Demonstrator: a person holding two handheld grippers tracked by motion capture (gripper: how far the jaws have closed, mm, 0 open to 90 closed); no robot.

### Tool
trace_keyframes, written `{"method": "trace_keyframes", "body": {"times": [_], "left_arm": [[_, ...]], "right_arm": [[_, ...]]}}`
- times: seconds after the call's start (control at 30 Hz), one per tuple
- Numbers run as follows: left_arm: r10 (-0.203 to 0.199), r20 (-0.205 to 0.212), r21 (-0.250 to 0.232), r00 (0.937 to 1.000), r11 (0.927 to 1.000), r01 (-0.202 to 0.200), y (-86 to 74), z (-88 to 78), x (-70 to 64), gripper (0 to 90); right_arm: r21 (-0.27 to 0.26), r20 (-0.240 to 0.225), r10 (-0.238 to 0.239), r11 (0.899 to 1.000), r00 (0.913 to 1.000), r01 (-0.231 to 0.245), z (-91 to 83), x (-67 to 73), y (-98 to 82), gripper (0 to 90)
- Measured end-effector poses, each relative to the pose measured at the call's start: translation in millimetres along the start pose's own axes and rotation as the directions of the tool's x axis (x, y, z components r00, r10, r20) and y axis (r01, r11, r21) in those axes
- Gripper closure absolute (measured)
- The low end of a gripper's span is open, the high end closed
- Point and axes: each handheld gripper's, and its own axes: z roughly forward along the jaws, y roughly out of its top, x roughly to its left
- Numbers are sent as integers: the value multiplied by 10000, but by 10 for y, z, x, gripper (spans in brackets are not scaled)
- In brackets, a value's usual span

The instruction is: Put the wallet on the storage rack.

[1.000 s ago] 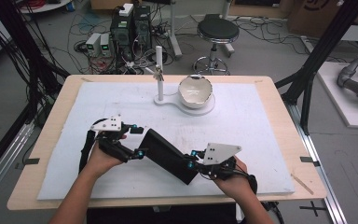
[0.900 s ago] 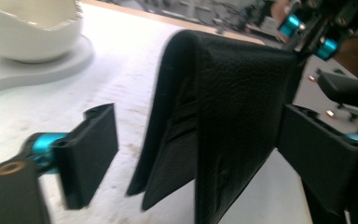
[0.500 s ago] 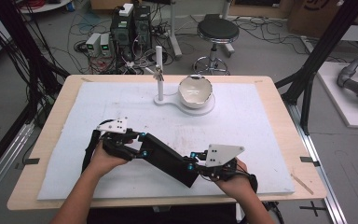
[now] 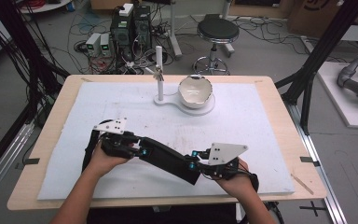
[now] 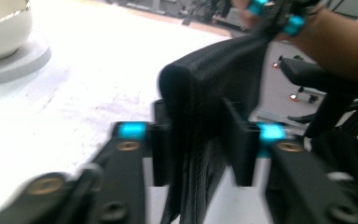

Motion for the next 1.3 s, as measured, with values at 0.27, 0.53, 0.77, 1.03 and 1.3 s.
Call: {"method": "trace_keyframes", "body": {"times": [0.27, 0.53, 0.77, 1.03, 1.3], "left_arm": [[111, -701, 113, 9975, 9999, -103, 69, 20, -95, 751], [266, -1551, 179, 9875, 9996, -241, 186, -103, -142, 755], [395, -2177, 34, 9752, 9992, -397, 484, -239, -157, 755], [690, -3234, 745, 9437, 9961, -473, 1074, -304, -43, 754], [954, -3726, 1393, 9231, 9892, -460, 1594, -250, 211, 754]], "right_arm": [[-324, 1056, 707, 9972, 9919, -676, -55, -73, -88, 780], [-401, 2045, 1869, 9824, 9609, -1826, -172, -176, -258, 553], [88, 2223, 2404, 9686, 9449, -2486, -187, -227, -362, 432], [348, 2711, 3056, 9445, 9127, -3266, -245, -277, -600, 328], [406, 2988, 3323, 9321, 8946, -3598, -238, -318, -758, 302]]}}
